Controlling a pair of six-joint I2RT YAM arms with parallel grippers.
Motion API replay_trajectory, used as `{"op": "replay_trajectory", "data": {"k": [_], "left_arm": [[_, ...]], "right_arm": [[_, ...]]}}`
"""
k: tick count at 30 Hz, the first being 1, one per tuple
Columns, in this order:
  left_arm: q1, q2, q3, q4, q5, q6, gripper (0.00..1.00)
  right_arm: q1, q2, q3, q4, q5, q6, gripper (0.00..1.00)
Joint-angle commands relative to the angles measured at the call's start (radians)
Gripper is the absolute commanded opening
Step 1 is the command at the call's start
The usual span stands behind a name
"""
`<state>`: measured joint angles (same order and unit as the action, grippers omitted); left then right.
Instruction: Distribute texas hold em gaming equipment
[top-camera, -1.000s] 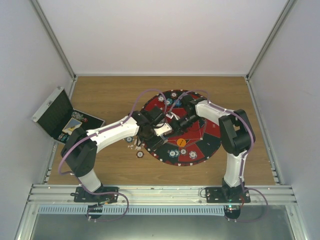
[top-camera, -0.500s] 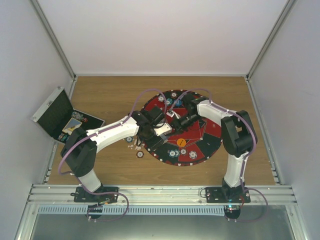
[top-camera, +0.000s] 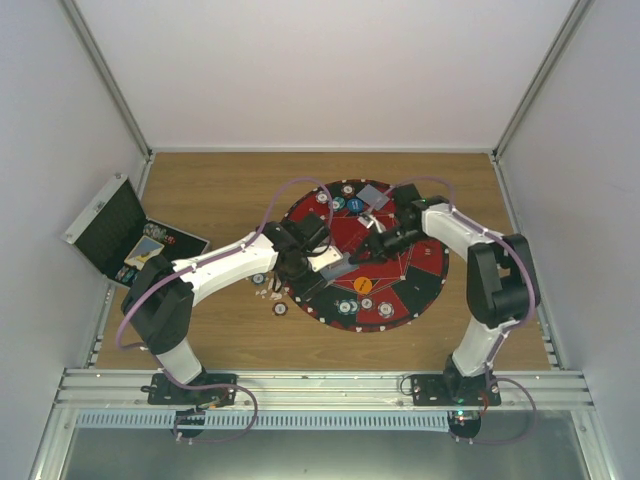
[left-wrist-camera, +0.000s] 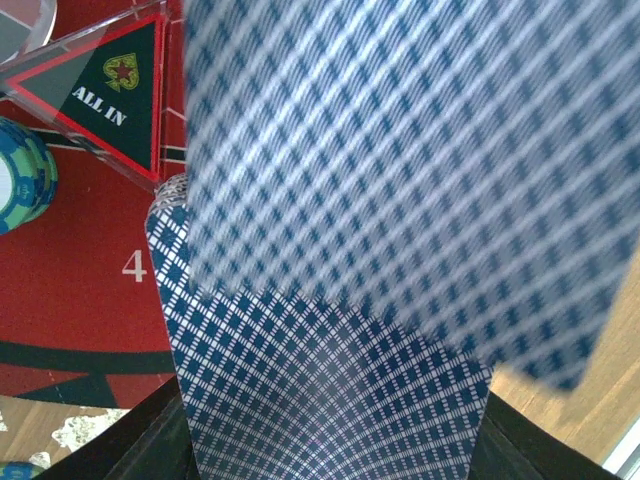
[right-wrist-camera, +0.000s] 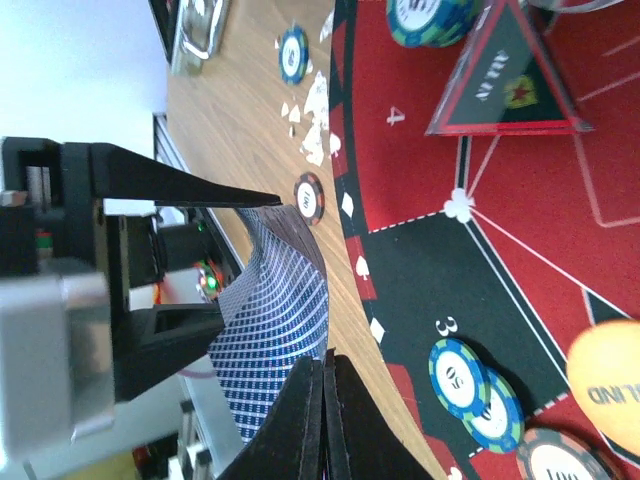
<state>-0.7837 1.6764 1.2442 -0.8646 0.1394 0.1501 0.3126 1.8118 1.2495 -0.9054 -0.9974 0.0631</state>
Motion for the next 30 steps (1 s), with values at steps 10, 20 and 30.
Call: {"op": "replay_trajectory", "data": {"k": [10,20,30], "left_arm": [[-0.003,-0.040,0.001,0.009,-0.025,0.008,0.55],[-0.003,-0.039,0.006,0.004,-0.034,0.005,0.55],[-0.003,-0.056,-0.005,0.013,-0.029,0.006,0.55]], "right_arm": [[-0.224,-0.254,-0.245,0.259,0.067,0.289,0.01],[-0.325,-0.532,-0.477,0.436,0.361,0.704,0.00],[-0.328,-0.884,-0.779,0.539,0.663,1.133,0.00]]}}
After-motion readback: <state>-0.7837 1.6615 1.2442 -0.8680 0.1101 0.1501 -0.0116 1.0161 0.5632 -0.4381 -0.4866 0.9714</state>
